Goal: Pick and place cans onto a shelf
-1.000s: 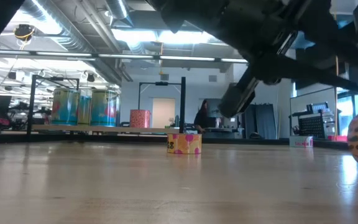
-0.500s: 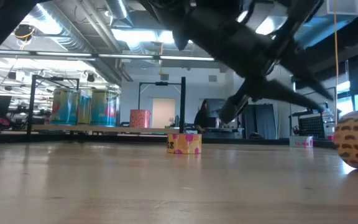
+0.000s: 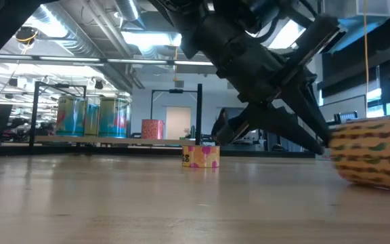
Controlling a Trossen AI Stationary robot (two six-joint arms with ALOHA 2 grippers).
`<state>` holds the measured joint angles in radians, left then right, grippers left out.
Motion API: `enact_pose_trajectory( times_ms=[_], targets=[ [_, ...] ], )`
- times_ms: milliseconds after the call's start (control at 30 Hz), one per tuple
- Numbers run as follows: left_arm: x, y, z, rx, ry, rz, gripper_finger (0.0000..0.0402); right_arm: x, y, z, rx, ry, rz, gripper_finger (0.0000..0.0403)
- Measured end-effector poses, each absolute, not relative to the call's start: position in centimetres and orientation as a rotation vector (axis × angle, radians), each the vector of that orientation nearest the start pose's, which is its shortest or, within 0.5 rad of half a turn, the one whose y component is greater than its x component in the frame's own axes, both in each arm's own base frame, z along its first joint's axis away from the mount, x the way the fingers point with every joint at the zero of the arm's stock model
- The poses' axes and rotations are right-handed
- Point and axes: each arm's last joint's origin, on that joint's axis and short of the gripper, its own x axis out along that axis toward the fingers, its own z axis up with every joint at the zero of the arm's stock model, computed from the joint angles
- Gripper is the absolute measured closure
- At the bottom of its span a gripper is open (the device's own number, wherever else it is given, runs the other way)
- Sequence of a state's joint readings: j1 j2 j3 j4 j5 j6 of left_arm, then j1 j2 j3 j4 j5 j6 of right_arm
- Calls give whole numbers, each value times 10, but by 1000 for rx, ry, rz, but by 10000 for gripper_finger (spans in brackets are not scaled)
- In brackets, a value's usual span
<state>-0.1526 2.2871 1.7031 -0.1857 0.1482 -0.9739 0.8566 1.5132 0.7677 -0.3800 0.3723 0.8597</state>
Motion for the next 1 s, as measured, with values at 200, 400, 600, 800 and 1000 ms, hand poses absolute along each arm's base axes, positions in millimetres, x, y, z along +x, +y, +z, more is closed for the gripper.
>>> enact_pose_trajectory(
  times_ms=[200, 400, 600, 800, 1000],
  targets=[
    [492, -81, 149, -895, 860, 117, 346, 200, 210, 151, 31, 994, -66, 341],
    [492, -82, 149, -896, 865, 113, 346, 213, 220, 143, 2, 994, -119, 341],
    [490, -82, 147, -892, 897, 128, 346, 216, 221, 152, -17, 955, -214, 341],
    [488, -82, 145, -887, 920, 140, 346, 217, 221, 155, -33, 944, -237, 341],
    [488, -83, 145, -887, 921, 138, 346, 216, 223, 155, -26, 946, -222, 341]
  ],
)
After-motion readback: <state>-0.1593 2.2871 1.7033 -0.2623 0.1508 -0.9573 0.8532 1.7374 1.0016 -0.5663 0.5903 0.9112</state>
